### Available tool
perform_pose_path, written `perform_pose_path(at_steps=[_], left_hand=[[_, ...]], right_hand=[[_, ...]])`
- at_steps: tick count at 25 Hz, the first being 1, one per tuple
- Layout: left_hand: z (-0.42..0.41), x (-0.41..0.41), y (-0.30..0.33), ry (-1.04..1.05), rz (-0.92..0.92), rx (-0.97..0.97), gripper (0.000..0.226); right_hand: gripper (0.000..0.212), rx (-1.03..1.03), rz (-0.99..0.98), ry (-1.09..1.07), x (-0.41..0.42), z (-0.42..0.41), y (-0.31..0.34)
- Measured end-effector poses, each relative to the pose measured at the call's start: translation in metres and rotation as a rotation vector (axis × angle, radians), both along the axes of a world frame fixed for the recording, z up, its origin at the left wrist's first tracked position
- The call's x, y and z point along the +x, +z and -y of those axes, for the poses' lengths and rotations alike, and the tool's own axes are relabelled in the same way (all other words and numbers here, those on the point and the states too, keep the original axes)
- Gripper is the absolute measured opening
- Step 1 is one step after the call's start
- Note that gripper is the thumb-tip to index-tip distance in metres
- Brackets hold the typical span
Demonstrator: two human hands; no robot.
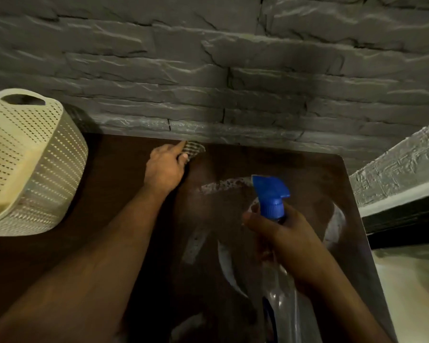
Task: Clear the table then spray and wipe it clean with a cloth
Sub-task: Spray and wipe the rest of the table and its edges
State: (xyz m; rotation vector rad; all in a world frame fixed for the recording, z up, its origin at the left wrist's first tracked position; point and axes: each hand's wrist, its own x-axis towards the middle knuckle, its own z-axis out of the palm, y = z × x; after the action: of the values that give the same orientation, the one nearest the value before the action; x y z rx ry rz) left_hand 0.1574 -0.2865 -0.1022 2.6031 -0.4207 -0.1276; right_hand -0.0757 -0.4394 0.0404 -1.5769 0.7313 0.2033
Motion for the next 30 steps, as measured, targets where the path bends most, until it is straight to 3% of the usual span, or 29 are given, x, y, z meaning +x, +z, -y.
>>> perform_pose_path(at_steps=[5, 8, 10, 11, 13, 15, 16, 17, 19, 21, 24, 26, 30], left_hand=[[-0.011, -0.081, -0.032, -0.168, 0.141, 0.166, 0.051], [-0.021, -0.038, -0.036, 0.076, 0.112, 0.16, 0.046], [0.015, 0.014, -0.031, 0.283, 0.006, 0.109, 0.042], [0.036, 0.019, -0.028, 0.29, -0.038, 0.102, 0.041], [0.054, -0.015, -0.035, 0.068, -0.016, 0.099, 0.044], [0.014, -0.077, -0.044, -0.203, 0.083, 0.137, 0.048], [-0.015, -0.082, -0.044, -0.214, 0.139, 0.114, 0.047], [-0.036, -0.067, -0.044, -0.141, 0.169, 0.075, 0.045], [-0.043, -0.014, -0.034, 0.23, 0.034, 0.062, 0.039], [0.0, 0.021, -0.026, 0.391, -0.032, 0.055, 0.038], [0.067, -0.036, -0.03, -0.032, 0.033, 0.114, 0.042], [0.033, -0.085, -0.042, -0.254, 0.117, 0.116, 0.044], [-0.036, -0.025, -0.037, 0.048, 0.111, 0.065, 0.041]], right_hand=[[0.039, 0.054, -0.044, -0.006, 0.008, -0.003, -0.022], [0.035, 0.046, -0.061, -0.008, 0.013, 0.003, -0.026], [0.032, 0.042, -0.04, -0.018, 0.021, 0.005, -0.027], [0.032, 0.04, -0.025, -0.017, 0.026, 0.006, -0.028], [0.034, 0.042, -0.017, -0.009, 0.03, 0.006, -0.027], [0.032, 0.053, -0.026, -0.001, 0.029, 0.005, -0.023], [0.031, 0.065, -0.035, 0.0, 0.028, 0.005, -0.022], [0.03, 0.084, -0.039, -0.004, 0.026, 0.004, -0.022], [0.032, 0.091, -0.02, -0.002, 0.023, 0.005, -0.025], [0.033, 0.052, -0.007, -0.002, 0.021, 0.003, -0.03], [0.03, 0.058, -0.01, -0.011, 0.017, -0.002, -0.033], [0.027, 0.102, -0.028, -0.008, 0.013, -0.003, -0.028], [0.027, 0.141, -0.02, -0.015, 0.007, 0.004, -0.021]])
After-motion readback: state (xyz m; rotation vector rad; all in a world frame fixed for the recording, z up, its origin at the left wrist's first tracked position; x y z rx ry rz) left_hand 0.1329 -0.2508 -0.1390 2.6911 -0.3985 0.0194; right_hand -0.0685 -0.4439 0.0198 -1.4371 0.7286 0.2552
